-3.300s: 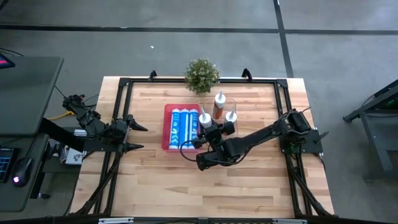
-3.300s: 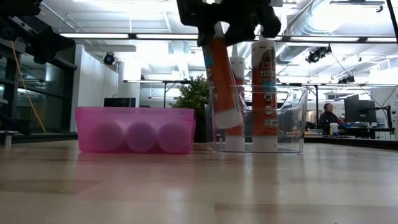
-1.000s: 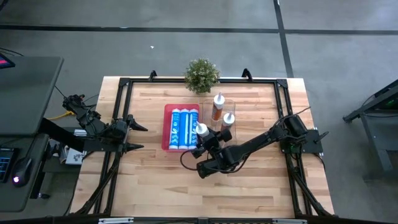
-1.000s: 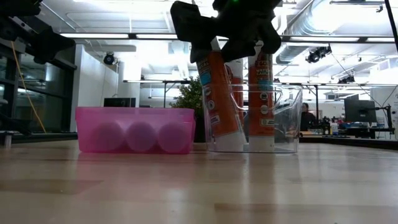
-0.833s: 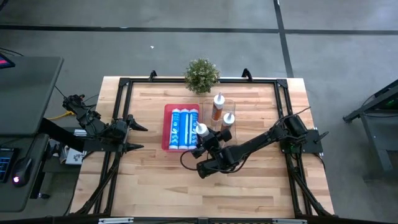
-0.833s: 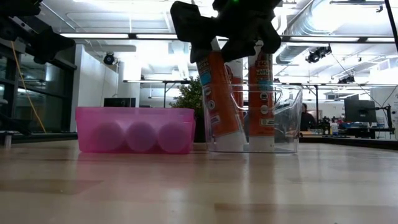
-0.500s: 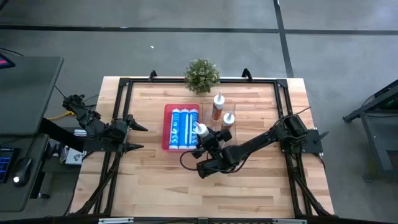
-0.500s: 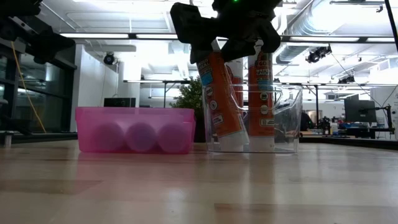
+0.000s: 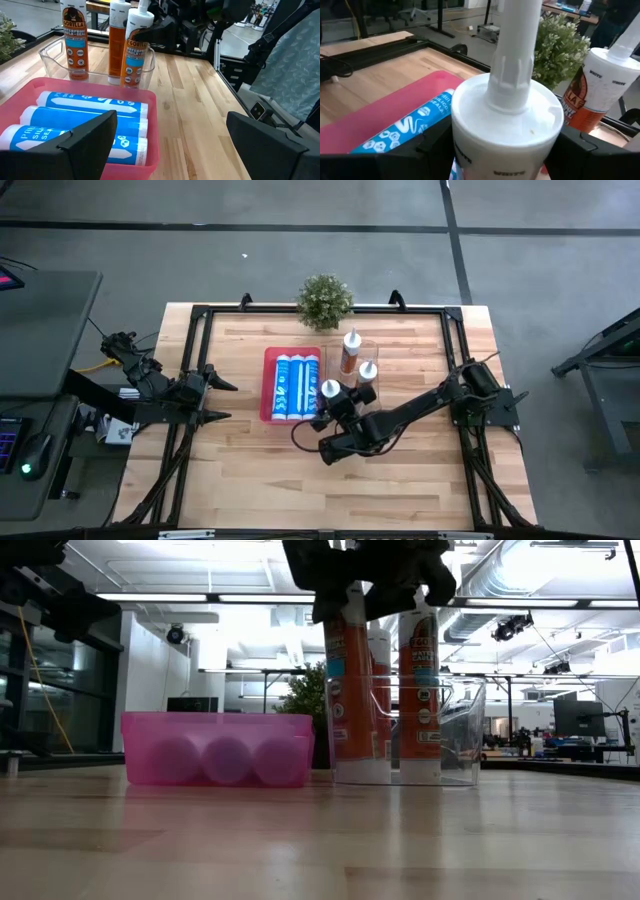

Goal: Pick & place silicon tubes, Sealant and Lysol wipes
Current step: Put the orange sealant into the transparent bin

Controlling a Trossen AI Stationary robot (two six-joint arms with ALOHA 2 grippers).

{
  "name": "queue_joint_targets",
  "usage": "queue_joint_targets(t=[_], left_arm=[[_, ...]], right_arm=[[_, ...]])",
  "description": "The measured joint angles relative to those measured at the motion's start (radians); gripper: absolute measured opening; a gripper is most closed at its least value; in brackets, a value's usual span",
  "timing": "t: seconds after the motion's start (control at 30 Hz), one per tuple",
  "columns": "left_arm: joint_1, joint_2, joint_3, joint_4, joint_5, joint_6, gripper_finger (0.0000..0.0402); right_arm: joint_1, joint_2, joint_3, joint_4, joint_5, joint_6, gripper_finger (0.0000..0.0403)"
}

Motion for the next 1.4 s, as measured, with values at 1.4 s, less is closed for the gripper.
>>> queue_joint_targets(t=[1.4], left_arm=[[0.000,0.000,0.000,0.000,0.000,0.000,0.0370]], right_arm=[[0.000,-0.041,0.003,0.007,0.044,-0.053,0.0243]])
